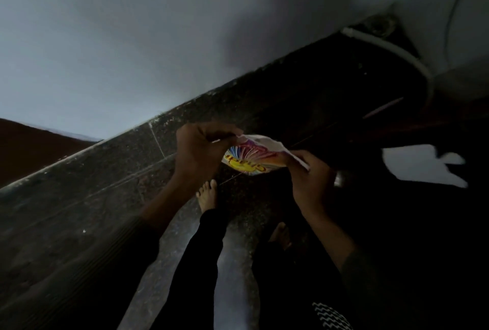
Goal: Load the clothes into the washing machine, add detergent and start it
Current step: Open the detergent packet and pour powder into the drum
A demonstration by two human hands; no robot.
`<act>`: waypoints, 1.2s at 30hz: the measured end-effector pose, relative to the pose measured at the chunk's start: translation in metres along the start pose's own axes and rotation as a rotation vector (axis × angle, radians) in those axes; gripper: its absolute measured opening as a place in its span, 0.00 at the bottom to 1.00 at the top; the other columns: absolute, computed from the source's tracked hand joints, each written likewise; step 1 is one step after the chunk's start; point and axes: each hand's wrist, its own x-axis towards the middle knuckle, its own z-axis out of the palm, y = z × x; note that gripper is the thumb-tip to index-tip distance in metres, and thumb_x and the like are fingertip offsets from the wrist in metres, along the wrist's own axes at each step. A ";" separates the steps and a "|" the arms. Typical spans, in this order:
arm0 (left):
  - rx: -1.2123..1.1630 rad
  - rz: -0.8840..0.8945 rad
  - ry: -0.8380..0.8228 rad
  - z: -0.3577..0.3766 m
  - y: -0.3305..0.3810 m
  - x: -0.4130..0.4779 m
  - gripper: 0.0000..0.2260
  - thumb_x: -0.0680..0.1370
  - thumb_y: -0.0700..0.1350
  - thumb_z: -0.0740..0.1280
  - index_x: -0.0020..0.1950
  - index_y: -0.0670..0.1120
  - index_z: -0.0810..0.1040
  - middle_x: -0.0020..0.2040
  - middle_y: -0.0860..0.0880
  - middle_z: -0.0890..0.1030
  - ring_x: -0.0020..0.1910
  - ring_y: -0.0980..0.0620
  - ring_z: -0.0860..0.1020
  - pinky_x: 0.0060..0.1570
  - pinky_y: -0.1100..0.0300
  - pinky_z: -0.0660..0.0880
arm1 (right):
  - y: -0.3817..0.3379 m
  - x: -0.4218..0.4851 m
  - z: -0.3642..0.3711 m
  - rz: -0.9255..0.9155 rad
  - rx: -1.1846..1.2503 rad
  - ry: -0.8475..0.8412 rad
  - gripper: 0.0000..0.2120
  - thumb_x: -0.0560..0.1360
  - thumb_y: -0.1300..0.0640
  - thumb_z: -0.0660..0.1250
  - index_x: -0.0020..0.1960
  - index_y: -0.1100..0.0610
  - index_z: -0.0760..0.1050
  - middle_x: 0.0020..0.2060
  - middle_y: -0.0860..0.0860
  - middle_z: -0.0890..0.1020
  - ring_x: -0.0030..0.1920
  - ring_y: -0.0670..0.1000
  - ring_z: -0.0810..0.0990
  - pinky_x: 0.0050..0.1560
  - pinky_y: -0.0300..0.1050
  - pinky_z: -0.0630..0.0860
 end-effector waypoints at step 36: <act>-0.283 -0.107 -1.548 0.170 0.367 -0.248 0.20 0.84 0.57 0.51 0.58 0.49 0.80 0.55 0.47 0.83 0.51 0.55 0.83 0.48 0.64 0.79 | -0.240 -0.334 -0.385 0.232 0.344 1.426 0.05 0.73 0.59 0.72 0.49 0.54 0.83 0.30 0.32 0.81 0.33 0.33 0.80 0.32 0.28 0.74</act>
